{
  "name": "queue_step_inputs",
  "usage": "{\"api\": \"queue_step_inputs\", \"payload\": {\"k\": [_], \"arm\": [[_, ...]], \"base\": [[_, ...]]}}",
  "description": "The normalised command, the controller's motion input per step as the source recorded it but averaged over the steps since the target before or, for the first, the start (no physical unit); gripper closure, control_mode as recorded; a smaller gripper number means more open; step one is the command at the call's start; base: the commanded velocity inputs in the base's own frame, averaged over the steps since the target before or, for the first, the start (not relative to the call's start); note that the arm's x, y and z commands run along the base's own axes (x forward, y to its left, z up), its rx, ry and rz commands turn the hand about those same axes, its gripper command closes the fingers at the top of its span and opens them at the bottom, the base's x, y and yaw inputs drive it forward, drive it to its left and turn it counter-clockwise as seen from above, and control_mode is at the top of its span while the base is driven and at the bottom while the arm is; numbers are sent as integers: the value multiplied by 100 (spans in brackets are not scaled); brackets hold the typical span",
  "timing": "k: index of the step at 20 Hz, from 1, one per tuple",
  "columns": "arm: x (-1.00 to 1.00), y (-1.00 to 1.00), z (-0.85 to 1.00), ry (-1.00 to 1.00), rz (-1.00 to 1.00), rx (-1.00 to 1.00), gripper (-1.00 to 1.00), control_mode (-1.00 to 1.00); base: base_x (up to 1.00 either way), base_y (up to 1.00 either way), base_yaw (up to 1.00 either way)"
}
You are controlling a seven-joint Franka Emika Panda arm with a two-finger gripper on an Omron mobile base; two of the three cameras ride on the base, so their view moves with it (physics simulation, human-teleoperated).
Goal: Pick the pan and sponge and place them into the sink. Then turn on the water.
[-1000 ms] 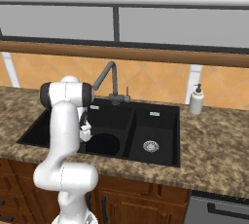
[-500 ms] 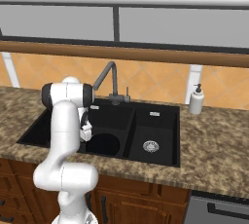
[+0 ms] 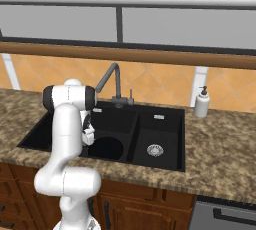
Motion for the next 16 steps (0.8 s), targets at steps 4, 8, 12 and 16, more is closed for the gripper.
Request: {"api": "queue_step_inputs", "payload": {"k": [4, 8, 12, 16], "arm": [[0, 0, 0, 1, 0, 0, -100, -100], [-1, -1, 11, -2, 0, 0, -100, -100], [-17, -5, 46, -4, 0, 0, -100, -100], [-35, -11, 76, -3, -2, -1, -100, -100]], "base": [[0, 0, 0], [0, 0, 0], [0, 0, 0], [0, 0, 0]]}}
